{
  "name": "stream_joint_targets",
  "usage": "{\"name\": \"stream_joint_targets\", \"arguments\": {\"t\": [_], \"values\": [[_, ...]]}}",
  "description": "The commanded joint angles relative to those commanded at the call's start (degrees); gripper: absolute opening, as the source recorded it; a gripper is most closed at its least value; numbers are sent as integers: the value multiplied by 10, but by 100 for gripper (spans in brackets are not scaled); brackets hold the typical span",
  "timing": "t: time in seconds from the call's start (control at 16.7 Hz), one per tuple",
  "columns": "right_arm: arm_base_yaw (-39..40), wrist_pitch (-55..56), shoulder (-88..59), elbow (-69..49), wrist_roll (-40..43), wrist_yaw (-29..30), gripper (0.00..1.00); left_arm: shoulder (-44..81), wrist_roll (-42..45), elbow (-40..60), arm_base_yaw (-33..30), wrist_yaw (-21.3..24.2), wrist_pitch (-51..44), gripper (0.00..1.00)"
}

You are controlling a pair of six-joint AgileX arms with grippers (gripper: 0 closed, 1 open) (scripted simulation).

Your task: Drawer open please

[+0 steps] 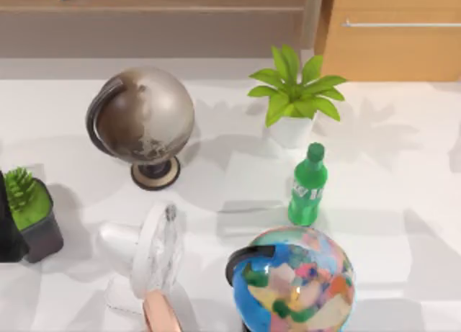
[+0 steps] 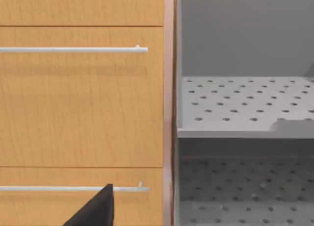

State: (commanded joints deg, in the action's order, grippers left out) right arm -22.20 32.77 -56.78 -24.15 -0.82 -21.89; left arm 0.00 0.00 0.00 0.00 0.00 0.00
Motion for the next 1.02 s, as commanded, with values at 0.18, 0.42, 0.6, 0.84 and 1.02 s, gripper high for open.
{"name": "stream_joint_targets", "arguments": {"t": [0.18, 0.42, 0.6, 0.84, 1.02], "values": [[7, 9, -12, -7, 18, 5, 100, 0, 0, 0, 0, 0, 0, 100], [44, 57, -85, -43, 116, 37, 100, 0, 0, 0, 0, 0, 0, 100], [85, 109, -174, -81, 229, 78, 100, 0, 0, 0, 0, 0, 0, 100], [148, 190, -319, -140, 410, 148, 100, 0, 0, 0, 0, 0, 0, 100], [197, 253, -433, -186, 551, 204, 100, 0, 0, 0, 0, 0, 0, 100]]}}
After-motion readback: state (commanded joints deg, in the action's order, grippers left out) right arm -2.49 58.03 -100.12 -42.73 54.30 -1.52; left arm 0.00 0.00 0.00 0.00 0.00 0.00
